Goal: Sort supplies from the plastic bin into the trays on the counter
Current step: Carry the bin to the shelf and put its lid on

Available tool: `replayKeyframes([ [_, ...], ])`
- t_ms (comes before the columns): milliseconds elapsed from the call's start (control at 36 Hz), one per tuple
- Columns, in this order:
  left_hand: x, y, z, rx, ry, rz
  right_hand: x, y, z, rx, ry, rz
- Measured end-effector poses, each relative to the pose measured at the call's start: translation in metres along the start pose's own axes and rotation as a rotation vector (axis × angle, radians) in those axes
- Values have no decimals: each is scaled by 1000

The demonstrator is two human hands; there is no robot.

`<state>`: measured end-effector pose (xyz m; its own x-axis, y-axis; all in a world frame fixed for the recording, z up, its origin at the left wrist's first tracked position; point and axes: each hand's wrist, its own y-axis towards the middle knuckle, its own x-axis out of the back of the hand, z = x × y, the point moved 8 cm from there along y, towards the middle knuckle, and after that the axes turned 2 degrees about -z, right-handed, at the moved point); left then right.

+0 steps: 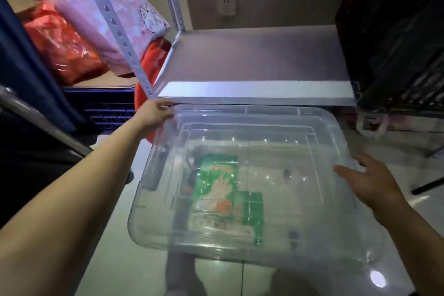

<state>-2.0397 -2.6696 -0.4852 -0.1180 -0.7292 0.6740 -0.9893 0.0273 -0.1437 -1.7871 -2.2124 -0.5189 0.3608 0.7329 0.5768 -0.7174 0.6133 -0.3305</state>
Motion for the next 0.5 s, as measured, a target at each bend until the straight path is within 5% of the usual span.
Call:
replayKeyframes([
  [83, -16, -8, 22, 68, 108, 57, -1, 2, -6, -40, 47, 37],
  [222, -11, -33, 50, 152, -171, 131, 5, 8, -14, -129, 172, 134],
  [389, -33, -85, 111, 450, -417, 461, 0, -2, -31, -299, 190, 347],
  [500, -33, -92, 120, 526, -391, 473, -1, -2, -37, -354, 237, 350],
])
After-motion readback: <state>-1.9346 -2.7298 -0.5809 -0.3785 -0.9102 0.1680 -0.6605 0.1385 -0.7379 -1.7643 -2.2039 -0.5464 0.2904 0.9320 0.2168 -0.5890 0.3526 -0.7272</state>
